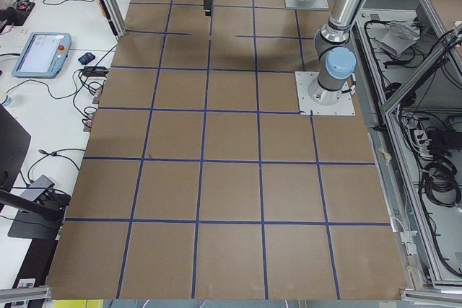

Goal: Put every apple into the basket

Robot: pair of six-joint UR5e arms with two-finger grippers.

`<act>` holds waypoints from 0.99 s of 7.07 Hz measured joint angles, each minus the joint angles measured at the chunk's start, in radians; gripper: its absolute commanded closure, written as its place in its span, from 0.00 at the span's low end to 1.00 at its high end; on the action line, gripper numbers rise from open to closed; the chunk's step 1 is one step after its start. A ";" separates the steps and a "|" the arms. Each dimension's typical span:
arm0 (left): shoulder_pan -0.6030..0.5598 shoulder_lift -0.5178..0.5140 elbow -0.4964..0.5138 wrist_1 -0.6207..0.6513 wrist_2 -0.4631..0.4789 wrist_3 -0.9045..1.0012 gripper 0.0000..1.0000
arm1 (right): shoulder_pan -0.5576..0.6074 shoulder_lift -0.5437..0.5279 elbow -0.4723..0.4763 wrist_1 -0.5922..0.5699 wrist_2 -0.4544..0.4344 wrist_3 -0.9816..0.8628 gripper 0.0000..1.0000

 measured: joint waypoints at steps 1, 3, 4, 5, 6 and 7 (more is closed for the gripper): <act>0.000 0.000 0.000 0.001 -0.002 0.000 0.00 | -0.040 0.026 0.004 -0.055 -0.025 -0.082 1.00; 0.000 0.000 0.002 0.000 -0.001 0.000 0.00 | -0.076 0.084 0.005 -0.118 -0.050 -0.131 1.00; 0.000 0.001 0.005 -0.003 0.003 -0.004 0.00 | -0.080 0.107 0.006 -0.143 -0.047 -0.134 1.00; 0.000 0.003 0.010 -0.018 0.009 -0.012 0.00 | -0.081 0.124 0.005 -0.154 -0.044 -0.130 0.95; 0.000 0.006 0.019 -0.045 0.014 -0.036 0.00 | -0.082 0.142 0.002 -0.160 -0.043 -0.122 0.87; 0.000 0.009 0.023 -0.066 0.018 -0.083 0.00 | -0.082 0.161 -0.002 -0.163 -0.042 -0.116 0.54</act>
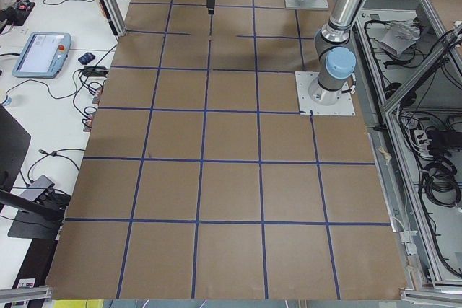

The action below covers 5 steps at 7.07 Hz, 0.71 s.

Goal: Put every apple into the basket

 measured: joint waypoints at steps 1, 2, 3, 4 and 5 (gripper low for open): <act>0.000 0.001 0.004 -0.026 0.002 -0.042 0.00 | 0.000 0.014 -0.001 0.000 0.000 0.003 0.01; 0.000 0.000 0.012 -0.061 0.002 -0.068 0.00 | 0.000 0.021 -0.002 0.002 -0.001 0.004 0.00; 0.000 -0.003 0.025 -0.090 0.000 -0.087 0.00 | -0.001 0.020 -0.003 0.007 -0.004 0.003 0.00; 0.000 -0.007 0.034 -0.103 -0.002 -0.094 0.00 | -0.002 0.015 -0.004 0.014 -0.008 -0.001 0.00; 0.000 -0.010 0.036 -0.106 -0.005 -0.093 0.00 | -0.002 0.002 -0.005 0.026 -0.007 -0.005 0.00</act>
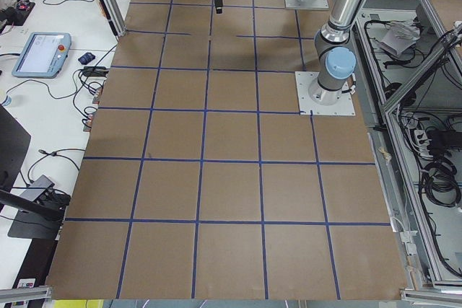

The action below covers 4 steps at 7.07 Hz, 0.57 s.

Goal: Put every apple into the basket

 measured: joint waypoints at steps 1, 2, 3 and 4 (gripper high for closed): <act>0.001 -0.001 -0.001 0.000 -0.004 0.003 0.00 | 0.003 -0.035 0.001 0.026 0.008 -0.003 0.00; 0.001 -0.002 0.000 0.001 -0.007 0.005 0.00 | 0.009 -0.091 0.003 0.064 0.035 -0.002 0.00; 0.001 -0.004 0.001 0.002 -0.009 0.007 0.00 | 0.016 -0.166 0.007 0.117 0.084 0.003 0.00; 0.001 -0.005 0.001 0.003 -0.010 0.008 0.00 | 0.035 -0.239 0.010 0.173 0.114 0.025 0.00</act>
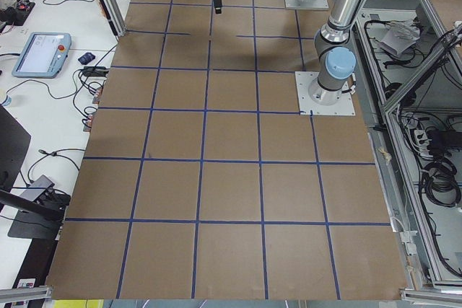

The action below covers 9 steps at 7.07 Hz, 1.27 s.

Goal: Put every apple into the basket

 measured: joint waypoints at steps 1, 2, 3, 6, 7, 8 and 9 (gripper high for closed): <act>0.000 -0.001 0.000 0.001 0.000 0.001 0.00 | 0.040 -0.076 0.005 0.048 0.009 0.052 0.00; 0.000 -0.003 0.000 0.001 0.000 0.002 0.00 | 0.098 -0.151 0.022 0.084 0.009 0.124 0.00; 0.001 -0.003 0.000 0.001 0.000 0.006 0.00 | 0.150 -0.206 0.055 0.104 0.010 0.187 0.00; 0.002 -0.004 0.000 0.001 0.000 0.013 0.00 | 0.217 -0.349 0.213 0.105 0.009 0.251 0.00; 0.001 -0.004 0.000 0.001 -0.001 0.014 0.00 | 0.229 -0.375 0.243 0.102 0.012 0.267 0.00; 0.001 -0.006 0.000 0.001 -0.001 0.013 0.00 | 0.246 -0.389 0.258 0.104 0.020 0.274 0.00; 0.000 -0.009 0.001 0.002 -0.002 0.013 0.00 | 0.259 -0.395 0.260 0.112 0.022 0.277 0.00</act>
